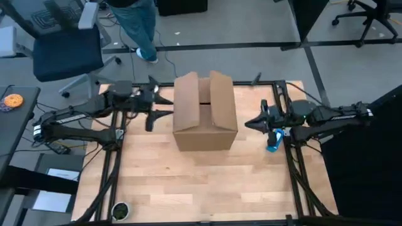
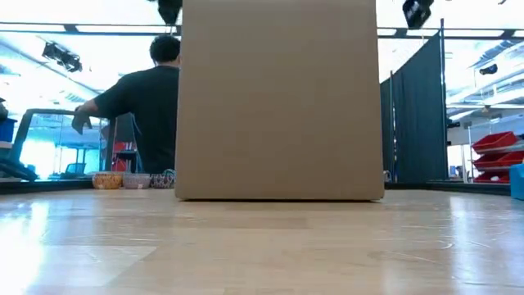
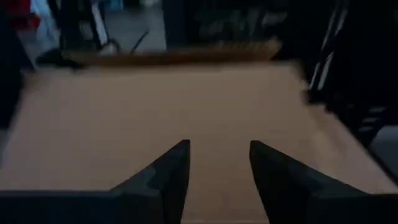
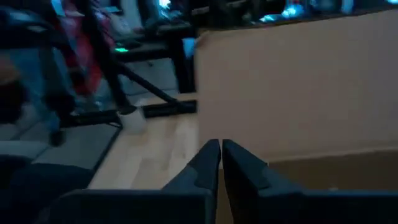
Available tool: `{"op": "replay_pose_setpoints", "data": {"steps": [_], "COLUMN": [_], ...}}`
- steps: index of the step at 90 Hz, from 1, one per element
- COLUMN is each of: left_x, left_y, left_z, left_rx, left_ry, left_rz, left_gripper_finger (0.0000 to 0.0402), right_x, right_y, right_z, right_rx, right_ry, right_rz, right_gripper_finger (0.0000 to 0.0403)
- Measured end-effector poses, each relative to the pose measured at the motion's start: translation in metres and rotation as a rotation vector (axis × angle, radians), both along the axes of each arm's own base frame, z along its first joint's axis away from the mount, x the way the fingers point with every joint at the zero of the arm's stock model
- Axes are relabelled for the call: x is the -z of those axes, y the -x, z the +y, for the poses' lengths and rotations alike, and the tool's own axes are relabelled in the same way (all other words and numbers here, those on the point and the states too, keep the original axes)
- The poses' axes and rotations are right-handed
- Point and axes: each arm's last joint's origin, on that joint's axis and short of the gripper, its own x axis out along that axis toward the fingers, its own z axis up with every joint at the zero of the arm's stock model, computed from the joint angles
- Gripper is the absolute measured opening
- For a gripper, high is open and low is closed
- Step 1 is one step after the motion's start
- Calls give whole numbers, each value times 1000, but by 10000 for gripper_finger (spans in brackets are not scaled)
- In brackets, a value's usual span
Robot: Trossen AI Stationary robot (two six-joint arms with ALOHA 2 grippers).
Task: Wrap mug
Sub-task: Close the cardboard box, then return to Home Position
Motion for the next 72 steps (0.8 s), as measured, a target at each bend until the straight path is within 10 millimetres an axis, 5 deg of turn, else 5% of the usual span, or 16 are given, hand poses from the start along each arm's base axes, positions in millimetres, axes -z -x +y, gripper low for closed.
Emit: {"op": "replay_pose_setpoints", "data": {"steps": [14,28,72], "left_x": [-4,21,132], "left_y": [32,48,32], "left_z": [-12,-20,-19], "left_rx": [77,138,220], "left_ry": [38,127,357], "left_rz": [-23,-44,-198], "left_gripper_finger": [152,152,152], "right_x": [28,59,131], "right_y": [13,23,24], "right_z": [3,4,3], "right_rx": [-103,-163,-111], "right_ry": [-10,-69,-234], "right_rz": [-100,-143,-3], "right_gripper_finger": [0,0,0]}}
